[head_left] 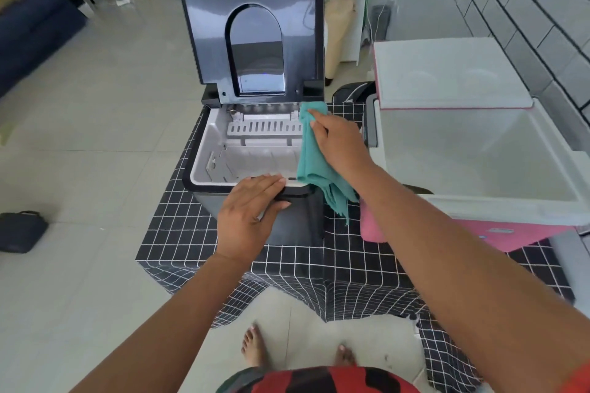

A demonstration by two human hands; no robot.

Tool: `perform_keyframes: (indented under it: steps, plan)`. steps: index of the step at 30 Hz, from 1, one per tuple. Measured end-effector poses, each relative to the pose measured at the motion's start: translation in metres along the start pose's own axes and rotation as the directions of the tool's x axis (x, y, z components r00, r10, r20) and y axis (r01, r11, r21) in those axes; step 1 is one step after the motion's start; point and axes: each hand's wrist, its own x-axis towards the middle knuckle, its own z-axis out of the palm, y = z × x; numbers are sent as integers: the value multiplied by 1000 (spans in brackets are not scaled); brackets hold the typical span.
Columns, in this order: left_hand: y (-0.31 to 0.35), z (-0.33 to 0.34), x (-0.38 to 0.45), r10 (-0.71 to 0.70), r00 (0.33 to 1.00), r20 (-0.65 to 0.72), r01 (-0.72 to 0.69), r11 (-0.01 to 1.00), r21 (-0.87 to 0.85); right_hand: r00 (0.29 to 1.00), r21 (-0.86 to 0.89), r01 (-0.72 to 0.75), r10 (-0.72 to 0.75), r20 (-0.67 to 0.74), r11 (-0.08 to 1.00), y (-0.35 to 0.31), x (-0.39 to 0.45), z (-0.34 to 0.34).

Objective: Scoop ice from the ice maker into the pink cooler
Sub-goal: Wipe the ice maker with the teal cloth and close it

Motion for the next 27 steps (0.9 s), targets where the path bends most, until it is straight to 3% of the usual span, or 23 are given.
perform_keyframes:
  steps: [4,11,20,27]
  plan:
    - [1,2,-2,-13,1000,-11,13,1000,-4,1000,26,6,-5,-9,1000,-1,1,-1]
    - [3,3,-2,0,999,-32,0,1000,9,999,55,39,-38,-25,998,-10,-88,15]
    - [-1,7,-4,11,999,-53,-11,1000,-2,998,105,-58,58,2,993,-6,2,-2]
    - [3,1,-1,-11,1000,-19,11,1000,1,994,136,-27,41,-100,990,-15,-71,8]
